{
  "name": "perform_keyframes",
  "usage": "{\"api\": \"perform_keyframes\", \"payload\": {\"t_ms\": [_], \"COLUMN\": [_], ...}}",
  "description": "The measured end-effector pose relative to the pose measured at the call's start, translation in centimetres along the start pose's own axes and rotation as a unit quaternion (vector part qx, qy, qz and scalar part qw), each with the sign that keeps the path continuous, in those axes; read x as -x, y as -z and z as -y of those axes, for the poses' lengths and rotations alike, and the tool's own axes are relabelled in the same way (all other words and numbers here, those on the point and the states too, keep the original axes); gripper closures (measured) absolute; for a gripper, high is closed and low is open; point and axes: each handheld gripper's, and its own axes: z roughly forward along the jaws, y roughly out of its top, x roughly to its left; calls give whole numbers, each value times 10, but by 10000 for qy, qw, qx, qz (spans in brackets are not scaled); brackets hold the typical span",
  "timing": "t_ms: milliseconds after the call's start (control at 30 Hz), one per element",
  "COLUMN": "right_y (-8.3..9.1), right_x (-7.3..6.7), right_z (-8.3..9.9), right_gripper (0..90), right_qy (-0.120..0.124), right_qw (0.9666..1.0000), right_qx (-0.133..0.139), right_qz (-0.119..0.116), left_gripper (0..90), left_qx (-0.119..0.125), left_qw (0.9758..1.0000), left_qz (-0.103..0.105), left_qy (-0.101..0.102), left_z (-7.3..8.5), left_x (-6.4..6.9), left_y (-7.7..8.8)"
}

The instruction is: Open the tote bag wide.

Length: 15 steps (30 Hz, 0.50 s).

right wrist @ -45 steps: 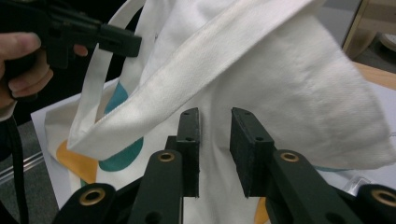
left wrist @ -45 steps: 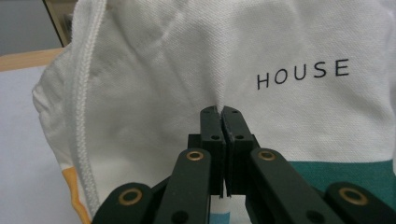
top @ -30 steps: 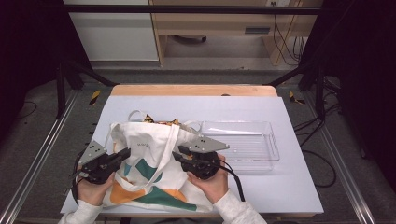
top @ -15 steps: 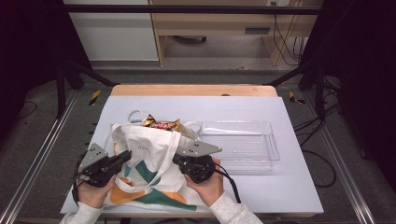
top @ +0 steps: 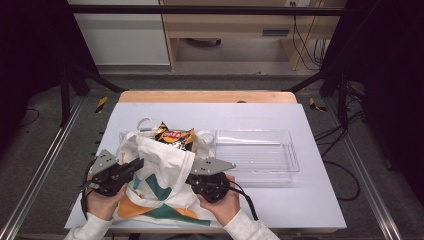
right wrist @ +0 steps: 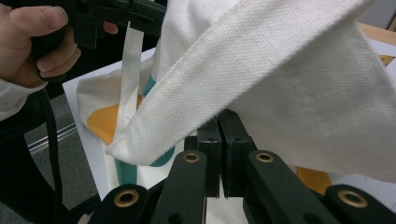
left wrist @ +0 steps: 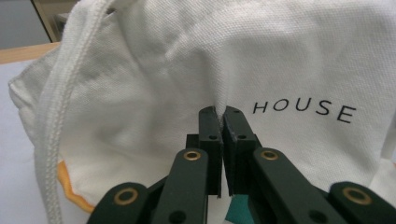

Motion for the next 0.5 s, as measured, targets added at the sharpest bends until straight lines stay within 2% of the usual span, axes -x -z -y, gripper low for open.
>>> {"api": "perform_keyframes", "payload": {"t_ms": [133,167,267,333,367,433,467,500], "right_y": [2,5,11,18,27,37,37,46], "right_x": [0,1,4,7,12,17,17,20], "right_z": [-2,-2,-3,-3,-5,-11,-11,-16], "right_gripper": [836,801,786,780,782,806,806,839], "right_qy": [33,20,-13,-60,-127,-205,-205,-277], "right_qw": [10000,10000,9999,9996,9988,9975,9975,9957], "right_qx": [7,29,107,194,338,525,525,726], "right_qz": [27,37,65,174,321,433,433,504], "left_gripper": [886,886,887,887,888,887,887,887], "left_qx": [10,22,1,-16,-42,-39,-30,-26], "left_qw": [10000,10000,10000,10000,9999,9998,9998,9998], "left_qz": [14,18,33,60,67,61,49,45], "left_qy": [1,-12,-25,-66,-136,-170,-194,-205], "left_z": [4,7,10,13,16,17,18,19], "left_x": [0,0,0,1,3,4,5,5], "left_y": [6,9,10,11,12,13,14,14]}}
